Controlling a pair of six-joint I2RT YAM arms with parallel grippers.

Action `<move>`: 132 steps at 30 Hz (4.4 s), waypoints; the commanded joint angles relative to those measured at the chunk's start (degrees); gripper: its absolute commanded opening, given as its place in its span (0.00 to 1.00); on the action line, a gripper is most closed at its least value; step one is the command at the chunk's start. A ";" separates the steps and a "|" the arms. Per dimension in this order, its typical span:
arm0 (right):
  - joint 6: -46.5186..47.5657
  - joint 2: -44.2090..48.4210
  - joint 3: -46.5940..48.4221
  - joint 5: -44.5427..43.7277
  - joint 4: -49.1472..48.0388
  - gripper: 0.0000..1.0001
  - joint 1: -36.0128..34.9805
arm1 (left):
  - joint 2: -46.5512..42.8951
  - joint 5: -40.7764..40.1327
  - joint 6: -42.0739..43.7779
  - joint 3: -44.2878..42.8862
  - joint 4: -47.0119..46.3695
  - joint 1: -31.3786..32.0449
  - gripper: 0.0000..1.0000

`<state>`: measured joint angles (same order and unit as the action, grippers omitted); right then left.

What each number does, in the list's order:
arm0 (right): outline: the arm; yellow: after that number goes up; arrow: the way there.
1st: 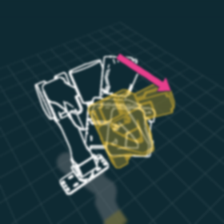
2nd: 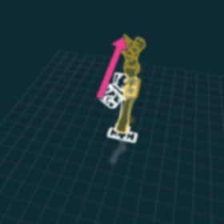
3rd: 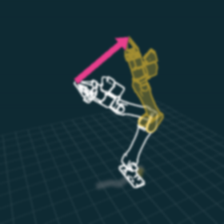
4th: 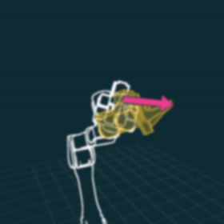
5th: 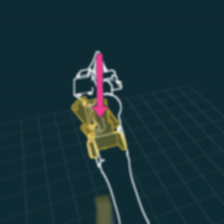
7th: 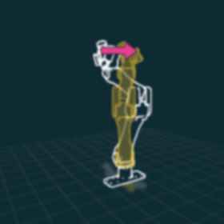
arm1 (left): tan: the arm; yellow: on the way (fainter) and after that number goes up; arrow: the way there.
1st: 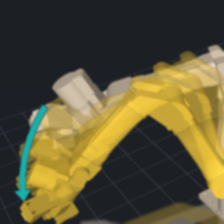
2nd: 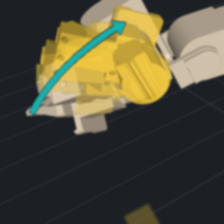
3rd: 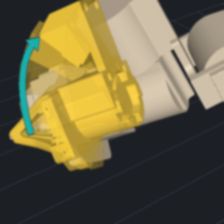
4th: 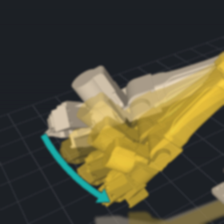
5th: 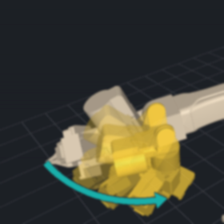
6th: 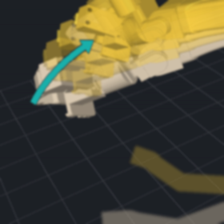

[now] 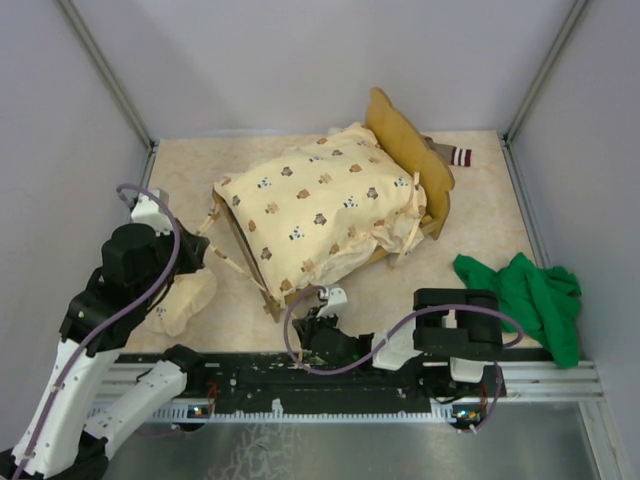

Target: Set up the pet bed

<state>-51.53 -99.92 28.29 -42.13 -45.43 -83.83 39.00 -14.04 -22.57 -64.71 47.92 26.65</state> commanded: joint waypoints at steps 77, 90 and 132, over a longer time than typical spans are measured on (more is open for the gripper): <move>61.60 35.58 19.03 48.44 40.66 0.32 28.10 | 24.10 11.92 -7.78 24.78 -31.81 -1.81 0.18; 107.39 23.87 20.65 43.97 43.87 0.41 17.85 | 23.42 22.41 -8.43 24.33 -29.87 -4.70 0.17; 58.52 21.61 34.55 55.76 54.93 0.00 23.02 | 30.43 24.80 -5.72 24.21 -30.60 -8.44 0.15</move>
<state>23.68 -80.29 57.71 3.75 8.16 -62.41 66.76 11.73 -31.31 -41.45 17.74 18.46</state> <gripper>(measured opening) 0.008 0.222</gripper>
